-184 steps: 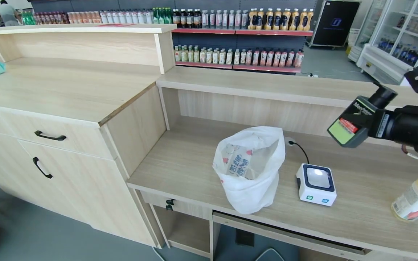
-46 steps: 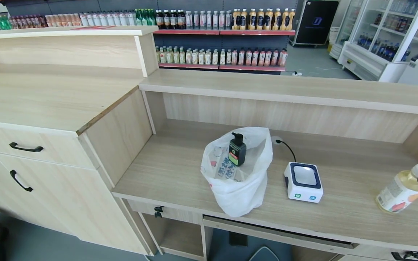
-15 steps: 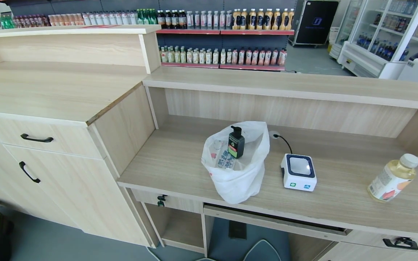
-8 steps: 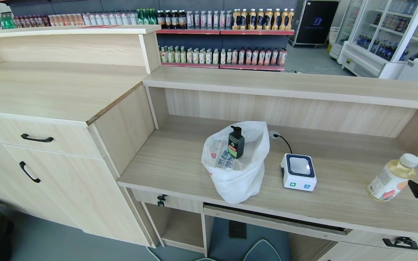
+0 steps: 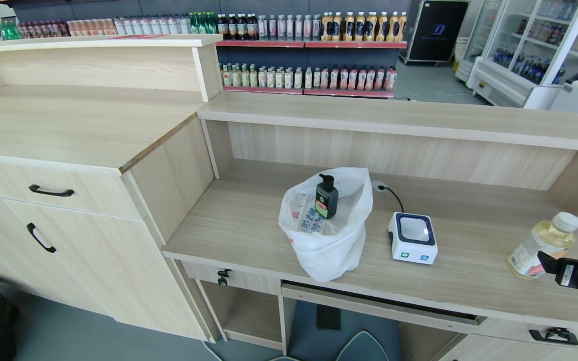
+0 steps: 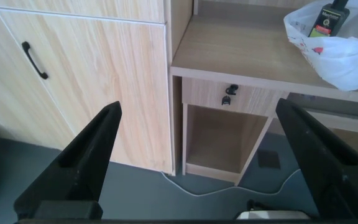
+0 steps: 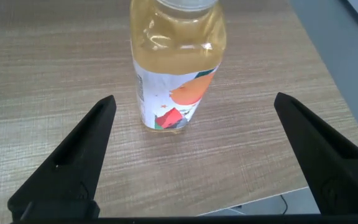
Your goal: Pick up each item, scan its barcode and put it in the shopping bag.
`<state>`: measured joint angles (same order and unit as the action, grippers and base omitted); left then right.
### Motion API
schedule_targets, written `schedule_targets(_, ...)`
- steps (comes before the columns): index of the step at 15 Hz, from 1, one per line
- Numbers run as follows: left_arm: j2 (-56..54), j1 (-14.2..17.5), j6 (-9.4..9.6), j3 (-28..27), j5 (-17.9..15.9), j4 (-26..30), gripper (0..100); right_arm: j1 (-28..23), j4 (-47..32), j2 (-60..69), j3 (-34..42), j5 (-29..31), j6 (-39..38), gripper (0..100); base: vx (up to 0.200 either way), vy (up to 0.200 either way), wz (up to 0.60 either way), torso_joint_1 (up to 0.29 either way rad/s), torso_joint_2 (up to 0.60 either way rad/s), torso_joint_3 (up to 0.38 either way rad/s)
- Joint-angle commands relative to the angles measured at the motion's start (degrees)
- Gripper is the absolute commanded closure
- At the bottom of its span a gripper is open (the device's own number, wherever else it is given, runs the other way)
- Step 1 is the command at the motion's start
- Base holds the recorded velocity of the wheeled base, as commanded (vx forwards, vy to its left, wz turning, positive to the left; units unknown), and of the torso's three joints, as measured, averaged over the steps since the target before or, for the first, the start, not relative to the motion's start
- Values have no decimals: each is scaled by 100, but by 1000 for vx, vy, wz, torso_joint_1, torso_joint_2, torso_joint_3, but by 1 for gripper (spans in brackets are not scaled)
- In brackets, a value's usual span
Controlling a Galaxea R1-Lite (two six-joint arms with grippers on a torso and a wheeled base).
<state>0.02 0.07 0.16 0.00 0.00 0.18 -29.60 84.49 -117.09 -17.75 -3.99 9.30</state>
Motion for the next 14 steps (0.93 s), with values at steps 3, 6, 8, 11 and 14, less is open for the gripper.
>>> schedule_targets(3, -2, 1, 2, 0, 0, -1, 0, 402, -38, -376, -370, 249, 28, 0, 0, 0, 0, 0, 0, 0)
schedule_targets(6, -2, 1, 2, 0, 0, -1, 0, 604, 6, -552, -387, 407, 28, 0, 0, 0, 0, 0, 0, 0)
schedule_targets(8, -2, 1, 2, 0, 0, -1, 0, 657, 6, -613, -554, 610, 28, 0, 0, 0, 0, 0, 0, 0)
schedule_targets(11, -2, 1, 2, 0, 0, -1, 0, 657, -3, -710, -844, 838, 45, 0, 0, 0, 0, 0, 0, 0)
schedule_targets(14, -2, 1, 2, 0, 0, -1, 0, 657, -47, -789, -967, 838, 54, 0, 0, 0, 0, 0, 0, 0)
